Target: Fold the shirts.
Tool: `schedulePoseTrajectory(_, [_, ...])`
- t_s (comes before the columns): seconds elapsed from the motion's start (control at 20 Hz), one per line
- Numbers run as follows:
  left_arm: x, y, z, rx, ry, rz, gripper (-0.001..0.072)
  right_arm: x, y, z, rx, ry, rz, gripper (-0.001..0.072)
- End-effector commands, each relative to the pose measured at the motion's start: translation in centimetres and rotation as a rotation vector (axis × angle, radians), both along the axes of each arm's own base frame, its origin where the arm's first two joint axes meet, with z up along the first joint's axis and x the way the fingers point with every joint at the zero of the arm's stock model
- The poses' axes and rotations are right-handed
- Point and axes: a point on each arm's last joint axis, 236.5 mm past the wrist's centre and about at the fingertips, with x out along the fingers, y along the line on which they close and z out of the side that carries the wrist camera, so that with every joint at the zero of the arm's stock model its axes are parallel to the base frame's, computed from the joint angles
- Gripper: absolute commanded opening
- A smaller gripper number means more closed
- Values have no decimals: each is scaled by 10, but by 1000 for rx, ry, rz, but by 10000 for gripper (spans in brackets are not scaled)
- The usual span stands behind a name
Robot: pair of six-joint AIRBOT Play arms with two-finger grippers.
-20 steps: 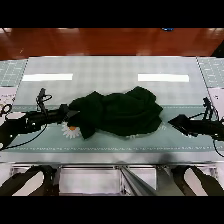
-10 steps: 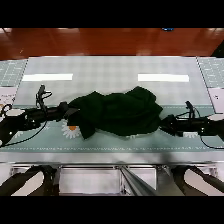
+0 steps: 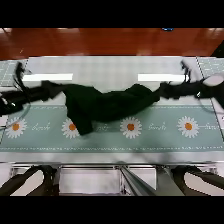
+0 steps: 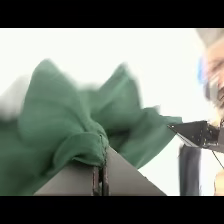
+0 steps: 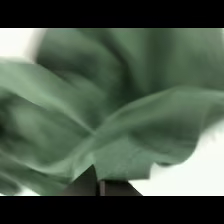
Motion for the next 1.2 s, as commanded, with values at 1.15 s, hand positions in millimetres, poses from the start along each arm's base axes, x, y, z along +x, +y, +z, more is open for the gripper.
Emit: schedulePoseTrajectory(1.15, [-209,130,183,1016,-122,327,20,-215,-127,348,-634,-690,-401,21])
